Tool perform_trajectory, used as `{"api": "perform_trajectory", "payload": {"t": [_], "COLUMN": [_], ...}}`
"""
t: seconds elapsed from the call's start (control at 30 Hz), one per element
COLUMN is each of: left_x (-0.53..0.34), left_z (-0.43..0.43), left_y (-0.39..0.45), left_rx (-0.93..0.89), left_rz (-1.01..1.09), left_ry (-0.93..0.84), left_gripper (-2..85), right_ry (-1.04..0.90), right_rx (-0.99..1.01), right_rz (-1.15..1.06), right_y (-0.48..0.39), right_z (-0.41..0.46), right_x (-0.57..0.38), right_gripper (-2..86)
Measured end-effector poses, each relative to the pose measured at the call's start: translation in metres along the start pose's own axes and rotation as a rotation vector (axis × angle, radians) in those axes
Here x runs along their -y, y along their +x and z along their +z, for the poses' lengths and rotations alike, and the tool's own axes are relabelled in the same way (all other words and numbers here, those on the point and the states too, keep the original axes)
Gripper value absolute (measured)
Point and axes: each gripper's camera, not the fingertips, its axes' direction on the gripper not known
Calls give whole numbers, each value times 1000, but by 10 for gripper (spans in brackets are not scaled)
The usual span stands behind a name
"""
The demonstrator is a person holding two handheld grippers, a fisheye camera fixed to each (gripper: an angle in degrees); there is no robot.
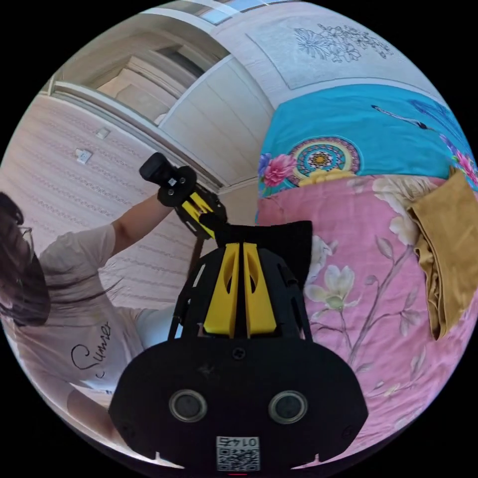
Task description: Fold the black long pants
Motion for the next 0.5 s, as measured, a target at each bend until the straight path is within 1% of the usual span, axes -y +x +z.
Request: {"api": "perform_trajectory", "payload": {"t": [0.03, 0.07, 0.13, 0.23, 0.33, 0.37, 0.43, 0.5], "left_x": [3, 10, 21, 29, 33, 32, 27, 20], "left_z": [5, 14, 30, 43, 48, 47, 38, 17], "left_y": [-6, -19, -34, -45, -55, -55, -54, -39], "left_rx": [-15, -37, -61, -82, -142, -133, -79, 4], "left_rz": [-32, -110, -182, -246, -365, -383, -449, -504], "left_ry": [-12, -34, -40, -70, -85, -85, -85, -73], "left_gripper": [12, 13, 17, 27, 45, 46, 36, 2], "right_ry": [-13, -33, -55, -36, -21, -20, 9, 79], "right_rx": [-60, -119, -204, -215, -320, -347, -339, -372], "right_rz": [56, 96, 145, 198, 247, 270, 281, 281], "right_y": [10, 19, 27, 30, 27, 25, 14, -8], "right_z": [4, 10, 16, 15, 7, 2, -11, -30], "right_x": [2, 3, 0, -12, -33, -45, -71, -110], "right_gripper": [5, 4, 4, 5, 5, 5, 4, 3]}}
